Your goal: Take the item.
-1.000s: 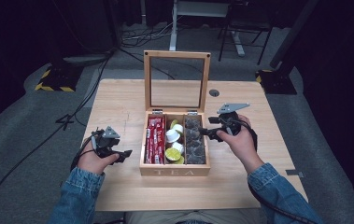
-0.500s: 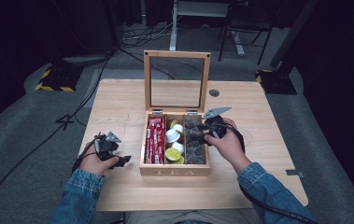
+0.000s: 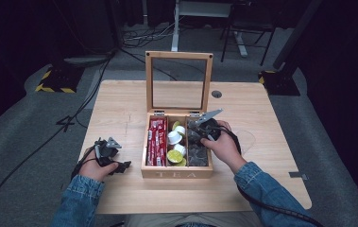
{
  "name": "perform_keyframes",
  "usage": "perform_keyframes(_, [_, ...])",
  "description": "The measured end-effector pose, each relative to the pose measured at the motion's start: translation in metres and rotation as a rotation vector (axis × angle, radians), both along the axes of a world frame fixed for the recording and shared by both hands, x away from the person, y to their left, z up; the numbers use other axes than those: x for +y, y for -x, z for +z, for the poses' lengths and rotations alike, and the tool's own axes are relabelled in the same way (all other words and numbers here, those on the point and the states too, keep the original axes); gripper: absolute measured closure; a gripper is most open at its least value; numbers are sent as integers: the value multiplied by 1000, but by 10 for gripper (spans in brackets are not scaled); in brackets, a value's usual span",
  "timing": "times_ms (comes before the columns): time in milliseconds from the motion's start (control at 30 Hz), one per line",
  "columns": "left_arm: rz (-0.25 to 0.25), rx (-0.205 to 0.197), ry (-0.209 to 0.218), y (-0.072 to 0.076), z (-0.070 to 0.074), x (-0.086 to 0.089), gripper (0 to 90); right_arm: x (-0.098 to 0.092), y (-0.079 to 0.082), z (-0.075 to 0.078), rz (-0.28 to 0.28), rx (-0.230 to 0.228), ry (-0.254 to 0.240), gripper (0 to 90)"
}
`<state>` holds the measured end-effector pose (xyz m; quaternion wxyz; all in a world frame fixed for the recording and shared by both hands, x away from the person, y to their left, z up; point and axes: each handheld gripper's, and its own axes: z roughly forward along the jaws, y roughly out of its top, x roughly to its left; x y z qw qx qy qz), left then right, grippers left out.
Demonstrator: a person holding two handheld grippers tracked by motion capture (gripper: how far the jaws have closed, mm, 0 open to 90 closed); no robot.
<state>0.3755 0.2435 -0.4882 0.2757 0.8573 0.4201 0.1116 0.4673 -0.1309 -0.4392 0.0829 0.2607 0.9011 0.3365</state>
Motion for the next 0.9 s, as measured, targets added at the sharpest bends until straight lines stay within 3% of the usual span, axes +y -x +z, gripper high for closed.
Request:
perform_keyframes(200, [-8, -6, -12, 0, -1, -1, 214, 0, 2, 3, 16, -36, 12, 666])
perform_keyframes(533, [-14, -27, 7, -3, -5, -2, 150, -6, 7, 13, 16, -83, -5, 759])
perform_keyframes(900, [-26, -52, 25, -7, -8, -3, 113, -13, 13, 24, 1, -109, -72, 785])
